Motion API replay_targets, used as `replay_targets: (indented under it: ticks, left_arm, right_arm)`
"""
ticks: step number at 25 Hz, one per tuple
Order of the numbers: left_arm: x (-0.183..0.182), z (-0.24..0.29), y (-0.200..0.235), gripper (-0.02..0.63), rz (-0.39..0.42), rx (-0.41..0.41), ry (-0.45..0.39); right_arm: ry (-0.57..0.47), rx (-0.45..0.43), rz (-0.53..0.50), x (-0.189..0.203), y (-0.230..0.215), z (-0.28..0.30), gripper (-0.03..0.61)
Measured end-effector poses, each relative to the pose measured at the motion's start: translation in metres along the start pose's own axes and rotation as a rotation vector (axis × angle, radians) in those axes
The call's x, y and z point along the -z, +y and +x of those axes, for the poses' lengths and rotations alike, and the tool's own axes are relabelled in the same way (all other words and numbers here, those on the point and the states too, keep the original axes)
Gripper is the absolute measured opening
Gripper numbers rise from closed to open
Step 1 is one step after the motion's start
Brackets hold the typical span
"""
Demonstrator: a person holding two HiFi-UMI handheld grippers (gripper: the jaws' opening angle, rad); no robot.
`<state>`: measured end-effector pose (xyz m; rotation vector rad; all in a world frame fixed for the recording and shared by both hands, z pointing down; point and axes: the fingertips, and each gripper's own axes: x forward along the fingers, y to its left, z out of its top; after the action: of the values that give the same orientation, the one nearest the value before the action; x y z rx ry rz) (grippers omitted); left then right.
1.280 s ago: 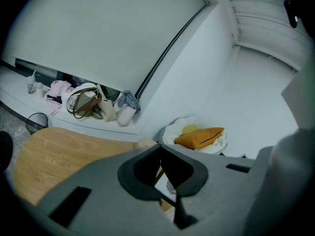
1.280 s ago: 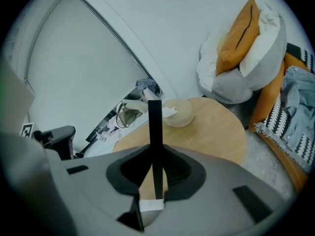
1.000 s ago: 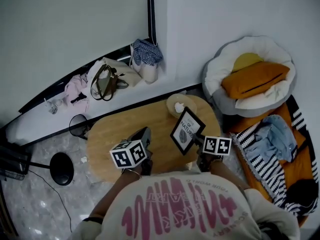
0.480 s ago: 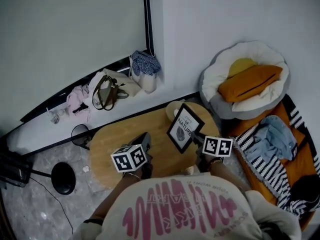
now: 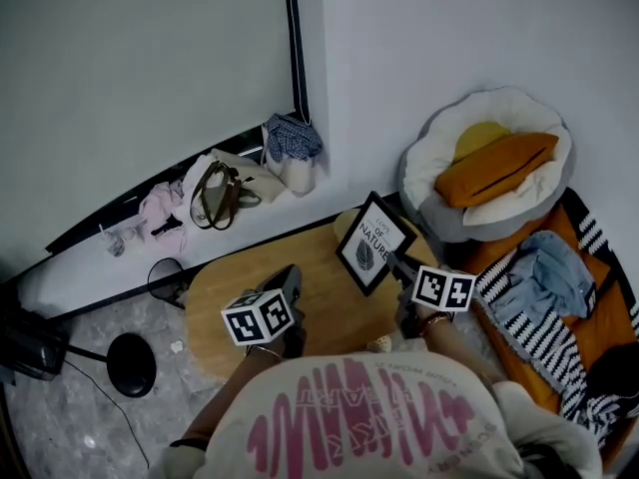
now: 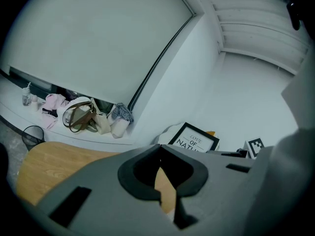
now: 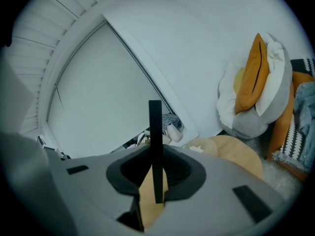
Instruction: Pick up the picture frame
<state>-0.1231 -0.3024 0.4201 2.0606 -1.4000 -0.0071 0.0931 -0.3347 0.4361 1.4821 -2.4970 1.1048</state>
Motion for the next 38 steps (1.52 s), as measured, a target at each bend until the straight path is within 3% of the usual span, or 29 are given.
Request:
replay_targets:
  ticks: [21, 38]
  left_arm:
    - [-0.013, -0.03, -0.022, 0.005, 0.112, 0.059, -0.041]
    - [-0.025, -0.055, -0.039, 0.005, 0.131, 0.111, -0.057]
  right_arm:
    - [-0.178, -0.057, 0.002, -0.031, 0.051, -0.044, 0.074]
    - [-0.244, -0.087, 0.039, -0.037, 0.084, -0.073, 0.074]
